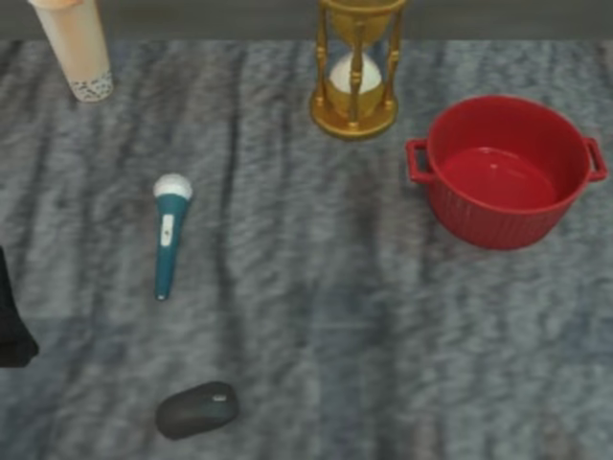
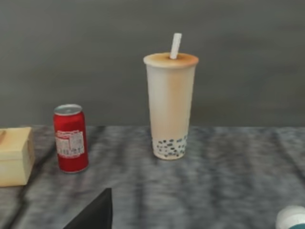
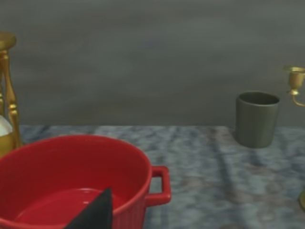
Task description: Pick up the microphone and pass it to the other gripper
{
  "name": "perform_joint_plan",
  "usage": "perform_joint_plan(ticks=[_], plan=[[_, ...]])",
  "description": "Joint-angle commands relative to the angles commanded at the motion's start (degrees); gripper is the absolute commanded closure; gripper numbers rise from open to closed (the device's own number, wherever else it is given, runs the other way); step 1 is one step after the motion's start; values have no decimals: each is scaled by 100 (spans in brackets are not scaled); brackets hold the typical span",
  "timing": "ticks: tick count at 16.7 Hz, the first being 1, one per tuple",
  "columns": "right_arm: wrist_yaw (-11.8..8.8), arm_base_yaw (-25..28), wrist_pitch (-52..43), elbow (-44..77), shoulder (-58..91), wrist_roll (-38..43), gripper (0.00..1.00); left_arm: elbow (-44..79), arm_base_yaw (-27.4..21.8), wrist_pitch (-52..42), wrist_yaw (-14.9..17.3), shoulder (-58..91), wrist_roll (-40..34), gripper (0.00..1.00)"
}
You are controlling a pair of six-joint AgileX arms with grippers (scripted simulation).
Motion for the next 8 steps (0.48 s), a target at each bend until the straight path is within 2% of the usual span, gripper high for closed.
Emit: perform_joint_plan(ticks=[4, 8], plan=[[0, 0, 0, 0, 0, 0, 0, 168, -59, -119, 17, 177, -33, 0], [0, 0, 0, 0, 0, 0, 0, 1074, -312, -772, 38, 1263, -219, 0]])
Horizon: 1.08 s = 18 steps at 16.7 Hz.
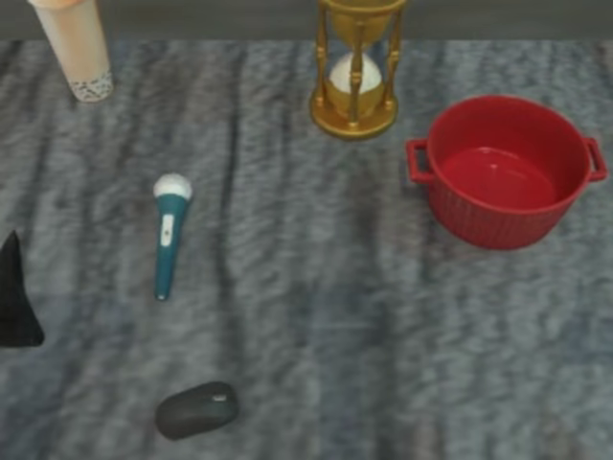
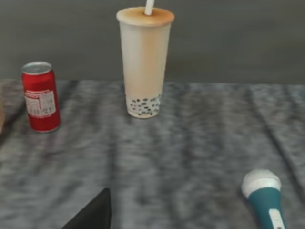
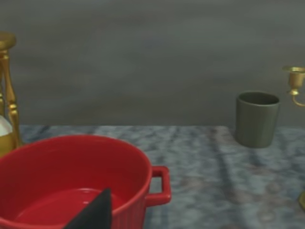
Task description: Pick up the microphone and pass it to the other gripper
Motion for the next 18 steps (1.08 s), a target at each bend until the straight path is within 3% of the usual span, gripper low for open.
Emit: perform_joint_plan(ticks=[13, 18], plan=[[0, 0, 0, 0, 0, 0, 0, 5106, -1121, -3408, -142, 7176, -1080, 0], [0, 0, 0, 0, 0, 0, 0, 6459, -1440, -4356, -175, 9158, -1367, 0]])
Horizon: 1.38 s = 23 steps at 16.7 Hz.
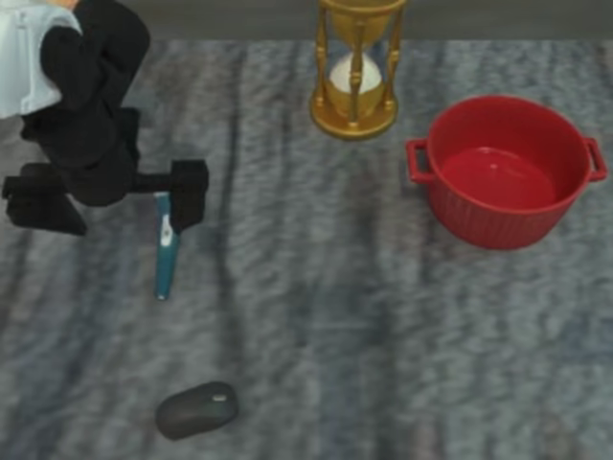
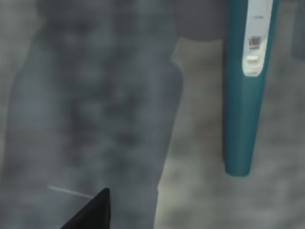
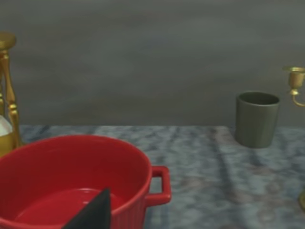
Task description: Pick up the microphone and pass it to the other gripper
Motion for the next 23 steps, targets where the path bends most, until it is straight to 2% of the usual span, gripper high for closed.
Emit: perform_joint_plan(ticks=[3, 9, 12, 18, 23], plan=[[0, 0, 0, 0, 0, 0, 0, 344, -89, -270, -9, 490, -76, 0], [0, 0, 0, 0, 0, 0, 0, 347, -68, -263, -8, 531, -75, 0], [0, 0, 0, 0, 0, 0, 0, 174, -71, 134, -6, 774, -53, 0], [0, 0, 0, 0, 0, 0, 0, -379, -50, 1540, 2, 1587, -21, 0], [0, 0, 0, 0, 0, 0, 0, -437, -48, 1666, 3, 1680, -18, 0]])
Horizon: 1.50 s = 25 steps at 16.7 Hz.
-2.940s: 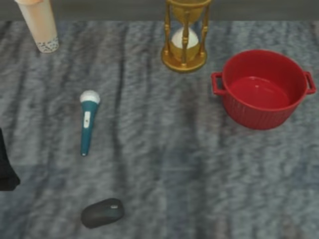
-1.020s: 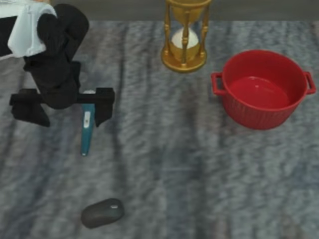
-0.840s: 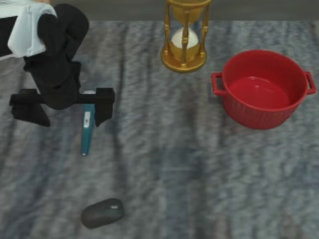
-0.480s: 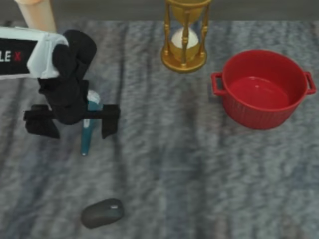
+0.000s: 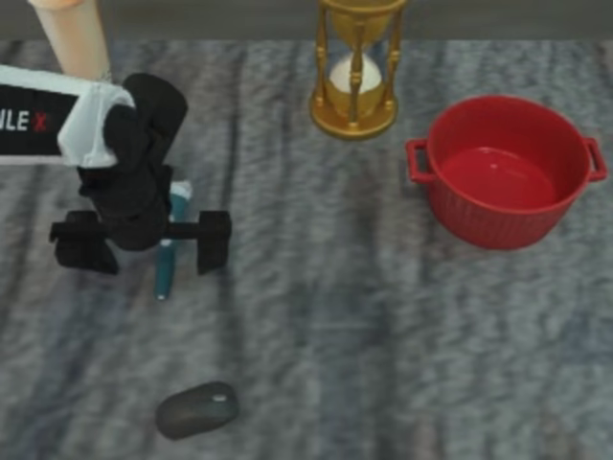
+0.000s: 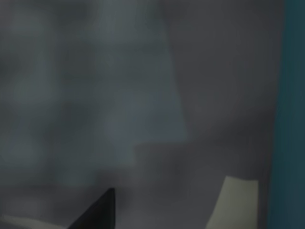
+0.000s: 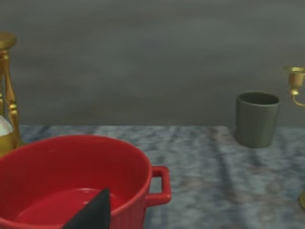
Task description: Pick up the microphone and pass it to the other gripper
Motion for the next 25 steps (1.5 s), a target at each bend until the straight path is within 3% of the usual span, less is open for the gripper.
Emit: perform_joint_plan(ticks=[13, 25], plan=[[0, 0, 0, 0, 0, 0, 0, 0, 0, 0, 0, 0, 0, 98], [0, 0, 0, 0, 0, 0, 0, 89, -6, 46, -14, -389, 117, 100]])
